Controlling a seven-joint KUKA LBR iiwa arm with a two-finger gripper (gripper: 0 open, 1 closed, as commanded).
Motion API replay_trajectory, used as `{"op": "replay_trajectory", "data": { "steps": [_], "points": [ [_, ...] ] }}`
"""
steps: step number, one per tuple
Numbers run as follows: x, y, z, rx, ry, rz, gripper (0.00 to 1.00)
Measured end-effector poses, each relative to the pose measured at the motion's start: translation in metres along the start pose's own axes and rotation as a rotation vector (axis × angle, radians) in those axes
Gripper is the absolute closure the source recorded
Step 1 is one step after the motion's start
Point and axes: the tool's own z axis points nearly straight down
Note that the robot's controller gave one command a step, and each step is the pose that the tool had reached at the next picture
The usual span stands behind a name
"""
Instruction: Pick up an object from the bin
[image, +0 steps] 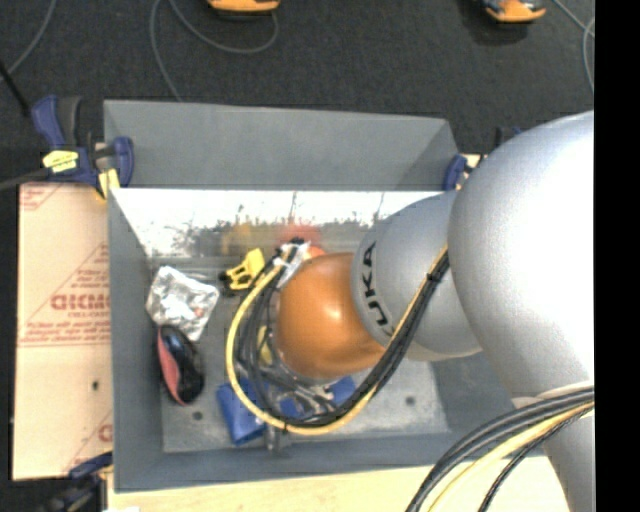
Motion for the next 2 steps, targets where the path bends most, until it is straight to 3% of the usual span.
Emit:
{"op": "replay_trajectory", "data": {
  "steps": [1,2],
  "points": [
    [0.005,-0.002,-0.025,-0.003,0.009,-0.004,1.0],
    [0.007,-0.004,-0.059,0.0,-0.001,-0.006,1.0]
  ]
}}
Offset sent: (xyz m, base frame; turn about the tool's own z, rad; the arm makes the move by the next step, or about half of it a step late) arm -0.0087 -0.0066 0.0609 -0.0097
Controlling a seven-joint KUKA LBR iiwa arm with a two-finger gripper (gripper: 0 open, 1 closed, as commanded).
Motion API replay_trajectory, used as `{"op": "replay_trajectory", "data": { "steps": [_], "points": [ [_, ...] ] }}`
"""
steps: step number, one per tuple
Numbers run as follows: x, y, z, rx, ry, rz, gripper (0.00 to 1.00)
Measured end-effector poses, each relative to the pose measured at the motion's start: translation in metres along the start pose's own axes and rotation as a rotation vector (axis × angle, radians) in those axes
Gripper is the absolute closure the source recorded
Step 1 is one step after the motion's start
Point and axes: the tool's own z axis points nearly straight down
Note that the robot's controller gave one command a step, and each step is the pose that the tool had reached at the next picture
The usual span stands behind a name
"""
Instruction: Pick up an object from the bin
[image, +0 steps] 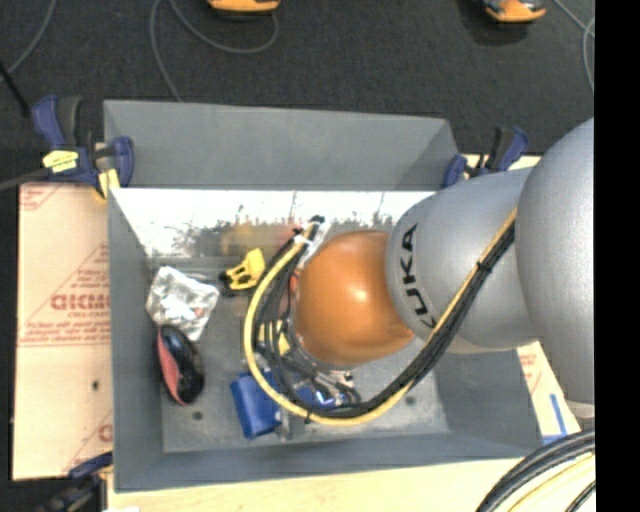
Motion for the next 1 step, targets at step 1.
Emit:
{"op": "replay_trajectory", "data": {
  "steps": [1],
  "points": [
    [-0.0029,-0.0007,-0.0025,-0.001,0.001,0.006,1.0]
  ]
}}
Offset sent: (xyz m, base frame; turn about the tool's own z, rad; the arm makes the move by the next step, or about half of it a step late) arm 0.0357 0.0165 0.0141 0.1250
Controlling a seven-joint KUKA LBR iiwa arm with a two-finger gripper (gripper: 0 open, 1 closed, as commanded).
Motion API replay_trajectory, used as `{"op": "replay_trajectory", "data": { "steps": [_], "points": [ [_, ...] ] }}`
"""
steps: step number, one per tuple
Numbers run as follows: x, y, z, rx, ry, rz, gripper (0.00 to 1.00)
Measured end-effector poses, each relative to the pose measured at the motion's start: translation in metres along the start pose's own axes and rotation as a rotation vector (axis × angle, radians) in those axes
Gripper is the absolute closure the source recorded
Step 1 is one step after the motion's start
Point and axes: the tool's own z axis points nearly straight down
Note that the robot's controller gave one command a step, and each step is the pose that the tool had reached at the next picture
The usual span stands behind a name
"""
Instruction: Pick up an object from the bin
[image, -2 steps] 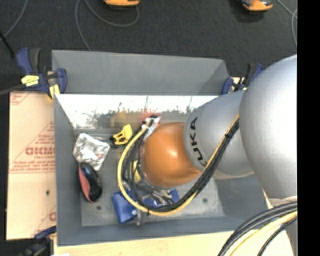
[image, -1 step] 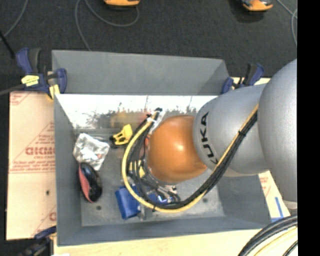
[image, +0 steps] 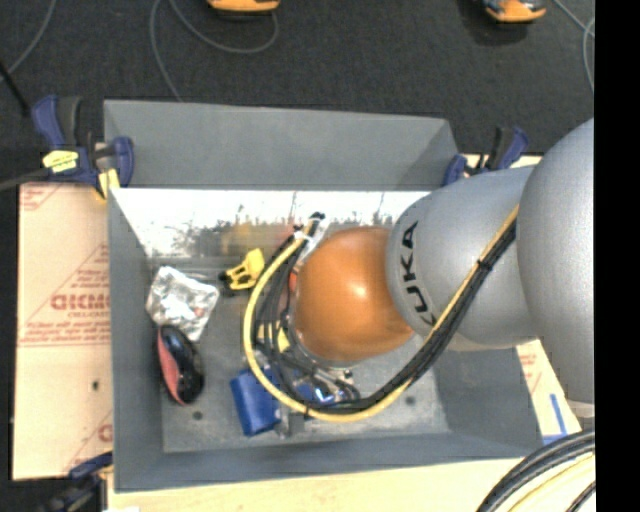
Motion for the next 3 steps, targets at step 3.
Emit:
{"op": "replay_trajectory", "data": {
  "steps": [3],
  "points": [
    [-0.034,0.035,-0.004,0.0,-0.001,0.187,1.0]
  ]
}}
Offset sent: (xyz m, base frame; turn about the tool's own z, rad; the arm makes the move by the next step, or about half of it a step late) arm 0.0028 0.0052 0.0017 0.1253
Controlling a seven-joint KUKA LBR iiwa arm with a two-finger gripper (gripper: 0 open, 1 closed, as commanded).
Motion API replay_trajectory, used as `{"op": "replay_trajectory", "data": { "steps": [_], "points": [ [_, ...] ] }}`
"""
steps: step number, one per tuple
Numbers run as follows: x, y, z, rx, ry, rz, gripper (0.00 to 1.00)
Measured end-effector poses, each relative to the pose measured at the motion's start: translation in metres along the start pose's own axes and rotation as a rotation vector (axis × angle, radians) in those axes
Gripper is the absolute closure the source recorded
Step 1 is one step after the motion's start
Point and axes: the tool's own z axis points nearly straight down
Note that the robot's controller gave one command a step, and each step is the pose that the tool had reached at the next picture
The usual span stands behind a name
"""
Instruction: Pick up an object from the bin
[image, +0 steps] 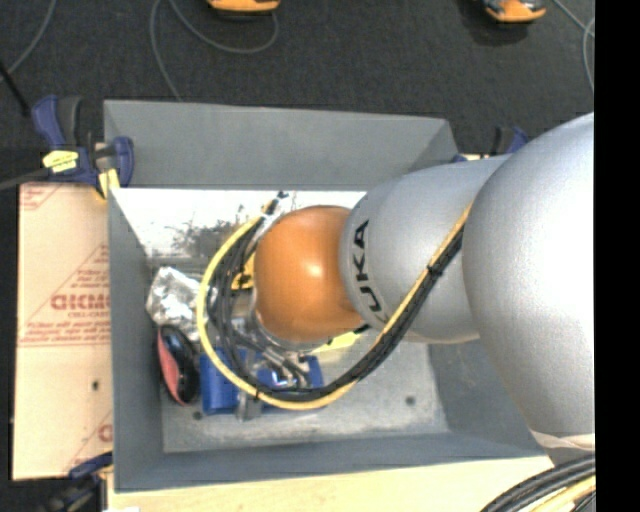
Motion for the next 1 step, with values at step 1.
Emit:
{"op": "replay_trajectory", "data": {
  "steps": [1],
  "points": [
    [-0.0508,0.0063,-0.0143,-0.003,0.0,0.152,1.0]
  ]
}}
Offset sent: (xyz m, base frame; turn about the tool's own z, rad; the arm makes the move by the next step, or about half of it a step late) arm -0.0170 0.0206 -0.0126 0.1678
